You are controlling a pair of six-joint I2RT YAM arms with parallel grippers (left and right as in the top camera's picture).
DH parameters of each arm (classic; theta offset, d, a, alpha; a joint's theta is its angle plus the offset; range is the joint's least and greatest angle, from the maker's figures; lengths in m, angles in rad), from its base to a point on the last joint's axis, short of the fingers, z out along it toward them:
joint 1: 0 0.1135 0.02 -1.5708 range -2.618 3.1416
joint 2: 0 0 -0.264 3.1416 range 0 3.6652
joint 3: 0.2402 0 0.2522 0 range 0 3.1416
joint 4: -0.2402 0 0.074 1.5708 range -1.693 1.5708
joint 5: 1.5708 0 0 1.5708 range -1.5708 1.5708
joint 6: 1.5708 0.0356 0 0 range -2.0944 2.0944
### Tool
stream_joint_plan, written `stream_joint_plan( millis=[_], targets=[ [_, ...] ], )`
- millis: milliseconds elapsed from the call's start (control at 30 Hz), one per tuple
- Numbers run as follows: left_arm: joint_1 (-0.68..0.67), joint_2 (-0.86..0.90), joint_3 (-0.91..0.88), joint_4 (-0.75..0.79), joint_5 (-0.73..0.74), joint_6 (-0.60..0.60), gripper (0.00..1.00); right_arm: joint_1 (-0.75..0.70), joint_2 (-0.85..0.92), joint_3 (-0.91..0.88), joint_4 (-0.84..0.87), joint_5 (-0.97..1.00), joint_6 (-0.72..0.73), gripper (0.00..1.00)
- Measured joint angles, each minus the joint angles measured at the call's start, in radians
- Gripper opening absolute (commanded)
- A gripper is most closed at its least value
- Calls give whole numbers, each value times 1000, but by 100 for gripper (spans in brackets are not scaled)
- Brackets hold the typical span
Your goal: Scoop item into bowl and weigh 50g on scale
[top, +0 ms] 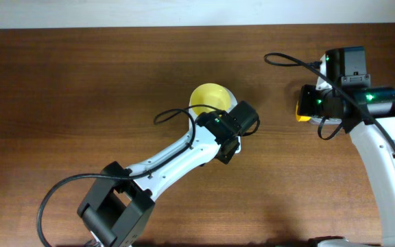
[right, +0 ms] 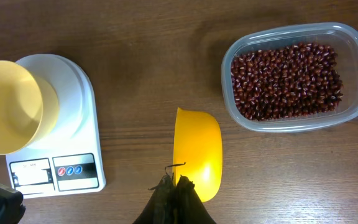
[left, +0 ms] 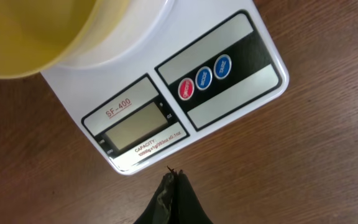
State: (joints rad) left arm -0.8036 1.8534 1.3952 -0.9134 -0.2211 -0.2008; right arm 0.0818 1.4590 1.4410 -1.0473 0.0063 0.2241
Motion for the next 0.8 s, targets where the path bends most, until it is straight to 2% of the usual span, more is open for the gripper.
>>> stream_joint_plan(
  millis=[267,433,600,700,800],
  targets=[
    [0,0,1,-67,0,22,0,0,0,1,1,0,0,4],
    [0,0,1,-1,0,21,0,0,0,1,34,0,0,4],
    [-36,0,-7,80,0,-92,0,0,0,1,33,0,-2,4],
    [-77,0,-11,169,1,-119,0,0,0,1,32,0,-7,4],
    [-88,0,-21,182,-27,-160,0,0,0,1,31,0,-12,4]
  ],
)
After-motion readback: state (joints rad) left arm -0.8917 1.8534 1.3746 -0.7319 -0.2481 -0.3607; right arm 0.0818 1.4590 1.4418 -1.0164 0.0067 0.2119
